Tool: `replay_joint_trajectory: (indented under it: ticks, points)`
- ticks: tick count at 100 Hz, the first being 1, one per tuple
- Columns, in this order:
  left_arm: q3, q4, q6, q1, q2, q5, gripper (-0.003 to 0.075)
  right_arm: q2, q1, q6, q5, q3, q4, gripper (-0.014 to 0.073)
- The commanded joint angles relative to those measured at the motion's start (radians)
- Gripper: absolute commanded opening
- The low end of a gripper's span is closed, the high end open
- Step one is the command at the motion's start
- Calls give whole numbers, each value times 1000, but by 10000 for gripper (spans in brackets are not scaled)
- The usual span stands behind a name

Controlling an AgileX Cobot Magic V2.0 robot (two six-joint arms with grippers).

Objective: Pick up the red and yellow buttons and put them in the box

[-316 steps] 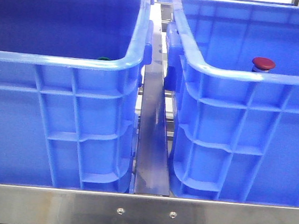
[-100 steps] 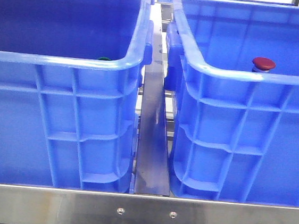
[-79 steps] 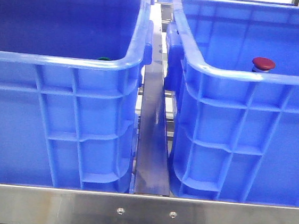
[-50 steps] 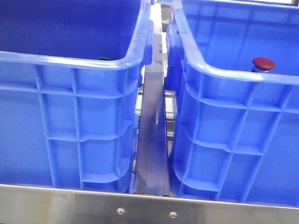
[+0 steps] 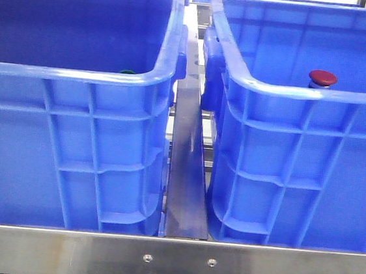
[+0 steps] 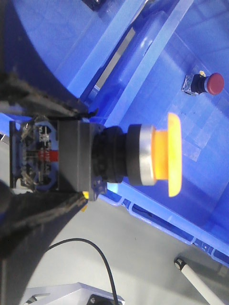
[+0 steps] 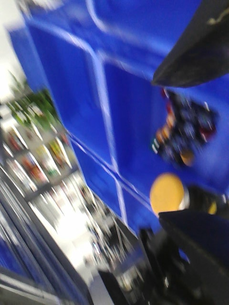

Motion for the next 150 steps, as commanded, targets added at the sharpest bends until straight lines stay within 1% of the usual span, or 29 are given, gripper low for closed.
replay_joint_trajectory:
  ticks: [1,18,25,49,67,75,87,90,94,100,104,109,112,114,118,119,121,122,126,132,138,150]
  points:
    - [-28,-16,0,-8,-24,-74,-19,95,1,45,183,-62,118,554]
    - [-28,-16,0,-8,-24,-74,-19,273,1,59,373,-119,119,554]
    - [-28,-16,0,-8,-24,-74,-19,328,18,60,416,-143,119,554]
    - [-28,-18,0,-8,-24,-74,-19,446,133,60,409,-235,119,554]
    - [-28,-18,0,-8,-24,-74,-19,491,176,60,397,-298,118,540]
    - [-28,-18,0,-8,-24,-74,-19,498,183,60,397,-306,117,476]
    - [-28,-18,0,-8,-24,-74,-19,499,184,60,397,-306,99,279]
    - [-28,-18,0,-8,-24,-74,-19,499,184,60,397,-306,96,242]
    - [-28,-18,0,-8,-24,-74,-18,499,184,60,397,-306,94,209]
    - [-28,-20,0,-8,-24,-74,-6,499,184,60,397,-306,94,202]
    - [-28,-23,0,-8,-24,-74,24,499,184,60,397,-306,93,205]
    - [-28,-25,0,-8,-24,-74,89,499,184,57,397,-306,92,205]
    - [-28,-25,-1,-8,-24,-74,153,499,184,53,394,-306,90,205]
    - [-28,-25,-3,-8,-24,-74,181,499,184,49,394,-306,89,205]
    - [-28,-25,-8,-8,-24,-74,279,499,184,38,389,-306,87,205]
    - [-28,-25,-8,-8,-24,-74,313,499,184,37,387,-306,87,205]
    - [-28,-25,-8,-8,-24,-74,347,499,184,33,384,-306,87,205]
    - [-28,-25,-8,-8,-24,-74,381,499,184,30,382,-306,87,205]
    - [-28,-25,-8,-8,-24,-74,470,498,183,29,376,-306,86,205]
    - [-28,-25,-8,-8,-24,-74,561,498,183,24,368,-306,86,205]
    - [-28,-25,-10,-6,-24,-74,594,498,176,6,356,-306,86,205]
    - [-28,-21,-44,17,-24,-68,589,491,136,-16,340,-306,86,205]
